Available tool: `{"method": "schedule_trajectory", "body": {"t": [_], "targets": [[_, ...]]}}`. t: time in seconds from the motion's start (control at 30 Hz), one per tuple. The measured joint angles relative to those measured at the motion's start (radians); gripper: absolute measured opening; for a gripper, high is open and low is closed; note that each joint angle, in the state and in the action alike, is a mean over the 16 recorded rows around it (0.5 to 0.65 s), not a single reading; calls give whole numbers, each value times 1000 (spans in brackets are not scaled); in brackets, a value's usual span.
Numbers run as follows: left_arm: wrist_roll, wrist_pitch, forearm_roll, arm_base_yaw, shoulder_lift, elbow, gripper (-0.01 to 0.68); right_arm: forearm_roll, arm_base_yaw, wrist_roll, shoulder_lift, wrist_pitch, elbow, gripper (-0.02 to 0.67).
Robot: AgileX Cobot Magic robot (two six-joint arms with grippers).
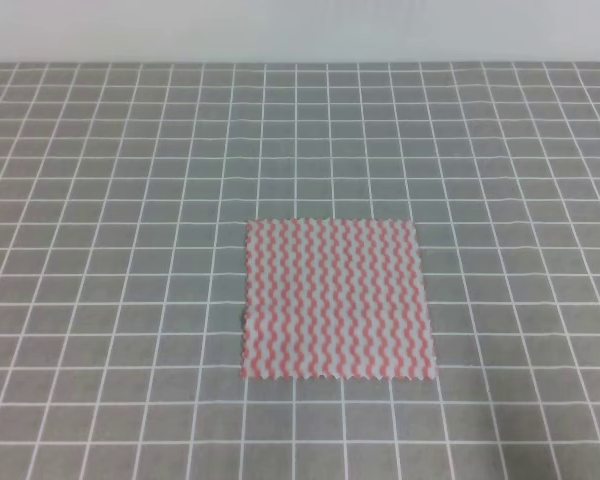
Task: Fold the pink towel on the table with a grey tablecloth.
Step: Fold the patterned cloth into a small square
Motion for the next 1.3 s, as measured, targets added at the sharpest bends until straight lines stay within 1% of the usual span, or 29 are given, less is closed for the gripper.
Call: {"method": "schedule_trajectory", "body": {"t": [0.1,0.47,0.6,0.7,0.9,1.03,1.17,1.3], "targets": [[22,-13,-26,0,4,-1,-2,34,0,-15,2,-1,0,-17],[169,16,-55,0,8,-3,-2,53,0,-89,0,-2,2,-17],[195,46,-80,0,33,-17,-2,91,0,-108,9,4,-2,-17],[191,77,-100,0,86,-45,-2,115,0,-120,36,16,-16,-17],[184,174,-119,0,276,-162,-2,119,0,-125,170,76,-94,-17],[212,272,-114,0,470,-281,-2,69,0,-127,316,160,-180,-17],[287,354,-134,-4,663,-391,-2,-2,0,-129,487,258,-276,-17],[410,403,-203,-25,828,-472,-2,-44,5,-148,654,354,-360,-17]]}}
